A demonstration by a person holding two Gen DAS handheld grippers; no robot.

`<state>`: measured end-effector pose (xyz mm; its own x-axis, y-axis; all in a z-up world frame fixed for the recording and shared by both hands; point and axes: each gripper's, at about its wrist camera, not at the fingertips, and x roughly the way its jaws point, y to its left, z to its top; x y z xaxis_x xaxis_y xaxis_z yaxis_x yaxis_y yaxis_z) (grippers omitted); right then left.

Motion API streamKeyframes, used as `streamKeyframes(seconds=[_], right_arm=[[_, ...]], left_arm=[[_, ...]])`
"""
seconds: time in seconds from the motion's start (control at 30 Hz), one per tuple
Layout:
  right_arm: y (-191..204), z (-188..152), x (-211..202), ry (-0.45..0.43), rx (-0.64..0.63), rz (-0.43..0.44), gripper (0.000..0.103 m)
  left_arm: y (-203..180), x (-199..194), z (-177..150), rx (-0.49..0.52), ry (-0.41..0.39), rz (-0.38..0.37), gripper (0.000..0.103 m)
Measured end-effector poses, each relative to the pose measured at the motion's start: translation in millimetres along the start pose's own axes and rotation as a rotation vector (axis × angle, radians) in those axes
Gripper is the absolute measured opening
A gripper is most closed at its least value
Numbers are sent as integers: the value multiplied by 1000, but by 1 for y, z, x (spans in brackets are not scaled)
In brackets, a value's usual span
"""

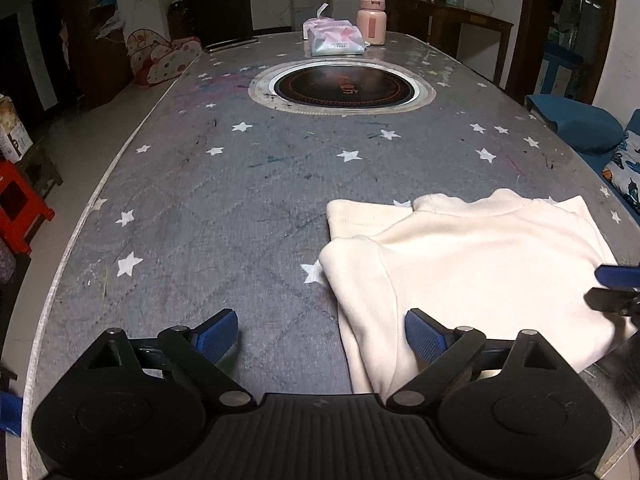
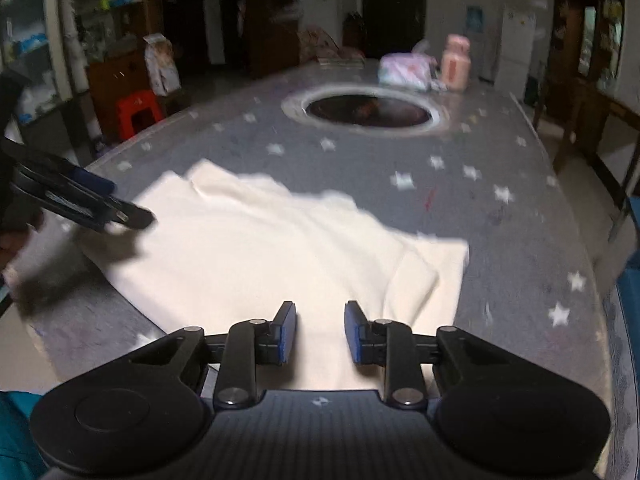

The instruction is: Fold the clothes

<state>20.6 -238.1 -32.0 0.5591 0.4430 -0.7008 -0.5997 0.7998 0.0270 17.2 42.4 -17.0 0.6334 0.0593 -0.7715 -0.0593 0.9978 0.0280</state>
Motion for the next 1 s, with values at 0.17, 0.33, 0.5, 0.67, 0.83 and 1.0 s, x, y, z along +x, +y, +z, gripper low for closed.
streamKeyframes(seconds=[0.17,0.33,0.5,0.67,0.83,1.0], right_arm=[[5,2,-10,-25,-7,-1,31],[8,-3,-11,-37,5,17,40],[11,-8,-7,-35,-1,-2,43],[31,7,-13,-70,-70,41,48],[51,7,0,-54,-101,103,48],[60,3,7,-18,-138,87,49]], left_arm=[[-1,-2,-1,-1,-3,2,96],[0,-4,-6,-15,4,-5,98],[1,-9,-9,-19,1,-4,98],[4,-12,-14,-32,-3,-2,99],[8,-14,-20,-43,-1,-4,99],[11,-19,-24,-55,-8,-12,99]])
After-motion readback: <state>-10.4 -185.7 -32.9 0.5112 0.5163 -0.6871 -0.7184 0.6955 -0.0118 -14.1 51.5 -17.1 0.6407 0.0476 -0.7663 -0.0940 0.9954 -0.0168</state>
